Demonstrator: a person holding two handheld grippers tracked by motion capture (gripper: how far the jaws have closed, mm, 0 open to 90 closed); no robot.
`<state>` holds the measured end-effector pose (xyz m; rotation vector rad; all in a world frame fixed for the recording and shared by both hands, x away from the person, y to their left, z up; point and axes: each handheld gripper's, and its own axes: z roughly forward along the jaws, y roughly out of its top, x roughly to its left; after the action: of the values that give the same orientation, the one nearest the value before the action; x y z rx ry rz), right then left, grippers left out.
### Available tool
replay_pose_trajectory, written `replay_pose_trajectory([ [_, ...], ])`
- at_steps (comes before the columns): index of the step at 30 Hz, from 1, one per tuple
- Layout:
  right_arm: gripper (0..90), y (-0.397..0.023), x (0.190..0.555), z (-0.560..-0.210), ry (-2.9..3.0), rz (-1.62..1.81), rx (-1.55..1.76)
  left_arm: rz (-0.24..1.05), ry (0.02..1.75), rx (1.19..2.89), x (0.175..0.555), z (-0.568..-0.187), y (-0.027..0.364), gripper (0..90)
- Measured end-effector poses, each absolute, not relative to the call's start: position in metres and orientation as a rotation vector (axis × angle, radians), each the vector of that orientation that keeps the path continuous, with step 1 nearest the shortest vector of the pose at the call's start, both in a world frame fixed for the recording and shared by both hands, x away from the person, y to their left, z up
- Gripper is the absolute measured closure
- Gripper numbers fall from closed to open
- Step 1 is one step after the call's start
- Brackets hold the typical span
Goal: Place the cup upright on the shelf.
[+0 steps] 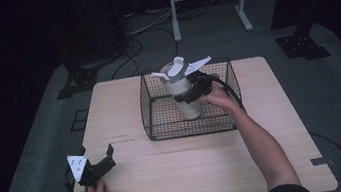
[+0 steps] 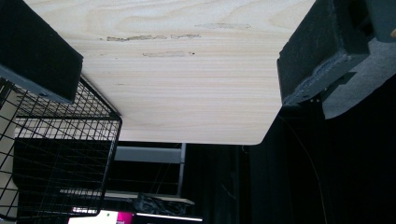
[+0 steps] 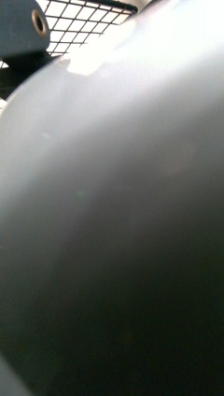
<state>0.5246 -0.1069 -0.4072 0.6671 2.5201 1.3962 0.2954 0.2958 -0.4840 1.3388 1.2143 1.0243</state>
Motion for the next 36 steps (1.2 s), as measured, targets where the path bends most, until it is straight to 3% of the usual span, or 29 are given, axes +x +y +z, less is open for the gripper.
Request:
replay_pose_trajectory([
  [36, 8.1, -0.128, 0.506, -0.405, 2.457, 1.313, 0.743, 1.029, 1.204, 1.34, 0.296, -0.484, 0.294, 0.0],
])
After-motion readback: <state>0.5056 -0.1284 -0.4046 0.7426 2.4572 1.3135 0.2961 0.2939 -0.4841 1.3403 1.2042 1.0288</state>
